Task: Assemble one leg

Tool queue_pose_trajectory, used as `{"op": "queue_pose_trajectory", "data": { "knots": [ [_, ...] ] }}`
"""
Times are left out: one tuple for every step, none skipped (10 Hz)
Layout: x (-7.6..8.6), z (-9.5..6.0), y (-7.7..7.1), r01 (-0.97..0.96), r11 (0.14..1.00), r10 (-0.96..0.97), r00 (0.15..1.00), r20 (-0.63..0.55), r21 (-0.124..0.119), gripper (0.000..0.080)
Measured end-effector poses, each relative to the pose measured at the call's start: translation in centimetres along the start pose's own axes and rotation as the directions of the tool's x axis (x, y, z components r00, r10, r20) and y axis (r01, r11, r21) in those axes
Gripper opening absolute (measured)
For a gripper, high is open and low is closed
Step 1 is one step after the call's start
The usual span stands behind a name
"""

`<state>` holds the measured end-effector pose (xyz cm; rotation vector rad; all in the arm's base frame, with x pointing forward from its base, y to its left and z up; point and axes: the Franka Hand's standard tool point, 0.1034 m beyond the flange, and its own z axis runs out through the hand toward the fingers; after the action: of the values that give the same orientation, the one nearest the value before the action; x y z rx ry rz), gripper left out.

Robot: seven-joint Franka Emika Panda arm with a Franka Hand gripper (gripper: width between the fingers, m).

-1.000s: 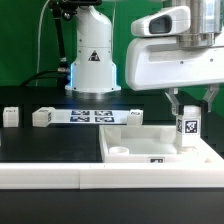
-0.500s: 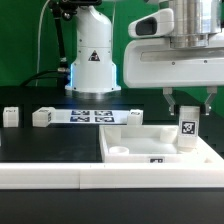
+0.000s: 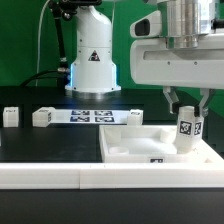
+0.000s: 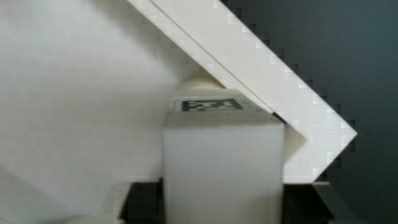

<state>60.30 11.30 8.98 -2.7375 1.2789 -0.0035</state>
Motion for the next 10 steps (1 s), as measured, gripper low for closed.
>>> {"op": "queue_pose_trajectory", "data": {
  "knots": [
    [0.1,0.0,0.1,-0.030,1.000,0.030,1.000,0.010,0.007,0.0291],
    [0.2,0.0,0.0,-0.050,0.999,0.050,0.999,0.016,0.008,0.0291],
    [0.1,0.0,0.0,-0.047,0.999,0.047,0.999,0.016,0.009,0.0291],
    [0.0,0.0,0.0,-0.031,0.999,0.031,0.999,0.016,0.009,0.0476],
    [0.0,0.1,0.0,0.007,1.000,-0.007,1.000,0.016,0.010,0.0590],
    [-0.1,0.1,-0.1,0.042,0.999,-0.042,0.999,0.016,0.010,0.0631],
    [-0.4,0.1,-0.2,0.106,0.994,-0.106,0.994,0.016,0.006,0.0631],
    [-0.8,0.1,-0.2,0.244,0.970,-0.243,0.970,0.020,-0.007,0.0646],
    [-1.1,0.2,-0.4,0.333,0.943,-0.333,0.943,0.021,-0.008,0.0646],
    [-1.4,0.2,-0.5,0.429,0.903,-0.428,0.903,0.025,-0.008,0.0649]
  ]
}}
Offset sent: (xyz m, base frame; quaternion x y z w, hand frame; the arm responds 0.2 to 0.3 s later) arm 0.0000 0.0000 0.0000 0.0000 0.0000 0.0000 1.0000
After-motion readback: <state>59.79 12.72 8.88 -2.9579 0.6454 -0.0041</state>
